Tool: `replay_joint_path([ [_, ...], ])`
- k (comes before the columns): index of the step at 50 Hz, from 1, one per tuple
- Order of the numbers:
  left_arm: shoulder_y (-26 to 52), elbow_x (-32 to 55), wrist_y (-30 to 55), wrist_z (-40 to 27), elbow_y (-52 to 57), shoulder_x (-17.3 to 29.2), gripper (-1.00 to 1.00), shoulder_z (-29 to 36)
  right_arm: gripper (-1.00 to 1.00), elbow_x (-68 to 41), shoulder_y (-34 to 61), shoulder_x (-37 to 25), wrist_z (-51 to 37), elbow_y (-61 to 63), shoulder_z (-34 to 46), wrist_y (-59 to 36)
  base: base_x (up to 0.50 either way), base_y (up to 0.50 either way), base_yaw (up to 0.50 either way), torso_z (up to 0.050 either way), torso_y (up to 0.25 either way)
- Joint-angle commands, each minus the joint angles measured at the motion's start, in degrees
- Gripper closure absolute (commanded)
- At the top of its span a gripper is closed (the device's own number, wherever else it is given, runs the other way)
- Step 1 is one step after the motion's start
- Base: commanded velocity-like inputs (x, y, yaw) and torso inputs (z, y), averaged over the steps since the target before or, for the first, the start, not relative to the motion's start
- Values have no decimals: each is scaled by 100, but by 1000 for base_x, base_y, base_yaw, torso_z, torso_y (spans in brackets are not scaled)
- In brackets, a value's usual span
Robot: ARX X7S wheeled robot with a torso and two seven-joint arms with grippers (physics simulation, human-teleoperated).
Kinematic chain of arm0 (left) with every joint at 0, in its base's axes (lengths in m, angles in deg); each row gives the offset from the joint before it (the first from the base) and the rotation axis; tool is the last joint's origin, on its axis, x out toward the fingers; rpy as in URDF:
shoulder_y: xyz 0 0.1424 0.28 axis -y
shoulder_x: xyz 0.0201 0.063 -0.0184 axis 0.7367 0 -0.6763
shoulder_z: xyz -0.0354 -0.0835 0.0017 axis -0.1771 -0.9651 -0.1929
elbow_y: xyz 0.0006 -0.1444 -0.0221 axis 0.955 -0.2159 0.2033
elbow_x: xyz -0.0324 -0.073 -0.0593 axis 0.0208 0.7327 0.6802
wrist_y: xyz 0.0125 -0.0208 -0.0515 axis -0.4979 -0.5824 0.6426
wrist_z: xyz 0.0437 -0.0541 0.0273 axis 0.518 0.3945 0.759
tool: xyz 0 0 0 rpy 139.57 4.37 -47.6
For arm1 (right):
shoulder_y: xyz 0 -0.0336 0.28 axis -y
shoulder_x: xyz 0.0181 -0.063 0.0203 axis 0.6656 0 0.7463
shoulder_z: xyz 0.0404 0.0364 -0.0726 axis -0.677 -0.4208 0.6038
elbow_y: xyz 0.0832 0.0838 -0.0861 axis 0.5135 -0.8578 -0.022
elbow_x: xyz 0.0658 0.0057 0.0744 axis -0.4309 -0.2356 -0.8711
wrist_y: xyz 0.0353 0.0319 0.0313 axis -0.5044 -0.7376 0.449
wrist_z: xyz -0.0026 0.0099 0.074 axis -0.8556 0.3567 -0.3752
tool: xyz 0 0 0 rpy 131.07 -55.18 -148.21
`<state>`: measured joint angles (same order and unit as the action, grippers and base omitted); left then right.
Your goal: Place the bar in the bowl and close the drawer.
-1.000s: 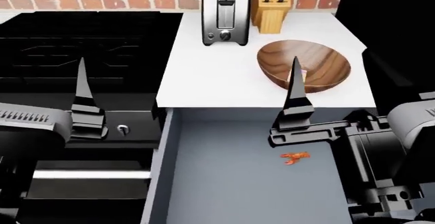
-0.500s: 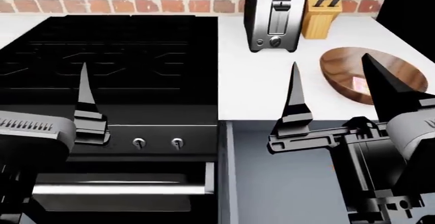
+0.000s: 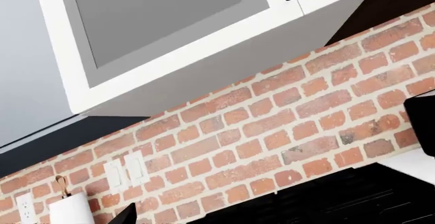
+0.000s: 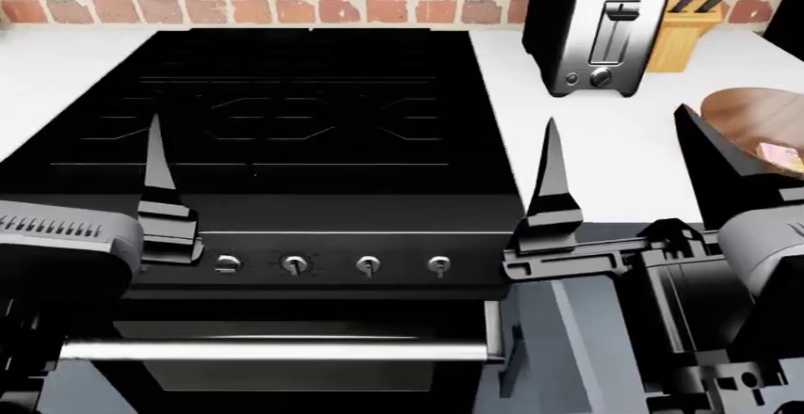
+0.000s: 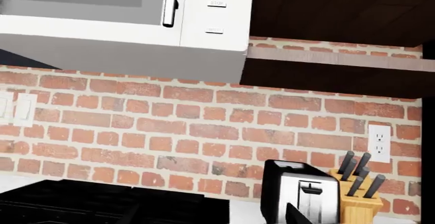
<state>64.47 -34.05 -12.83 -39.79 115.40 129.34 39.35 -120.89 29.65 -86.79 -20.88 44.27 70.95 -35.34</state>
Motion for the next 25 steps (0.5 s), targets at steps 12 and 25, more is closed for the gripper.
replay_joint_path([
  [12,-21,-84,-138,-61,-53,70,-100,239,-100,154,-239,-99,-123,-42,-40,224,-1,387,0,0,0],
  [25,-56,-265,-268,-16,-147,13,-100,455,-100,82,-400,-25,-241,-160,-39,291,0,0,-251,0,0],
])
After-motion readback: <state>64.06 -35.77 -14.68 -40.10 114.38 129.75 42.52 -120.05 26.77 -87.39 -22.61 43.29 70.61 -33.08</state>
